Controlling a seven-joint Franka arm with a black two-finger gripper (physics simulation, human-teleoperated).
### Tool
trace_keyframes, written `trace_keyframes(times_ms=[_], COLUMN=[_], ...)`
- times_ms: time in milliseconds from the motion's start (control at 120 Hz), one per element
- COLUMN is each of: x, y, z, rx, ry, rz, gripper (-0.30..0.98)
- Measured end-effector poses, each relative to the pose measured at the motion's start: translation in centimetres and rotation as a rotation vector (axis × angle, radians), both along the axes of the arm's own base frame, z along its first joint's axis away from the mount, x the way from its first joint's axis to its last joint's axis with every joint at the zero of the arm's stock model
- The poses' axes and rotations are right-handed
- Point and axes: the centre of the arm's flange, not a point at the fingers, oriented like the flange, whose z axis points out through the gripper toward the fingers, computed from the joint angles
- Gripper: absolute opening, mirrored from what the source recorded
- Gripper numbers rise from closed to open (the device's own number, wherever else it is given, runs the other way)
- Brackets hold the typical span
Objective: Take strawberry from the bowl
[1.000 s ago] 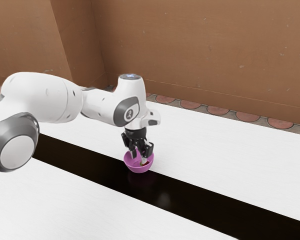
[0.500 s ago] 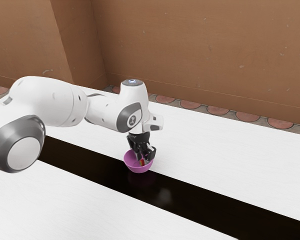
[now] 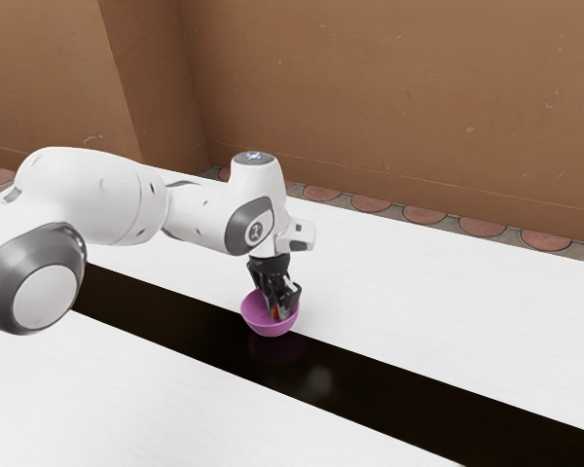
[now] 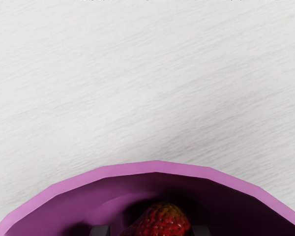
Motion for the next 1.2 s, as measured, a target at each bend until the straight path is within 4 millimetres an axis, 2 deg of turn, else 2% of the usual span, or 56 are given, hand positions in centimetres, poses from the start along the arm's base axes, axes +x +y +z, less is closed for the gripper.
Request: trace_keyframes(times_ms=[150,400,600,700,783,950,1042,1200], x=[0.0,-0.7,-1.5,-1.9,-2.2,-2.6,-2.5,-1.6], y=[0.1,-0.2,-5.1,-7.7,-10.8,-16.0,-17.6,-19.4], z=[1.6,7.1,8.6,8.7,8.4,7.1,5.6,3.4], rx=[-0.003,-0.025,-0.062,-0.081,-0.099,-0.123,-0.134,-0.150], ry=[-0.018,-0.057,-0.056,-0.052,-0.048,-0.037,-0.023,-0.014], rz=[-0.003,-0.005,-0.072,-0.108,-0.148,-0.206,-0.219,-0.224], gripper=[0.08,0.04,0.01,0.00,-0.01,-0.02,-0.03,-0.03])
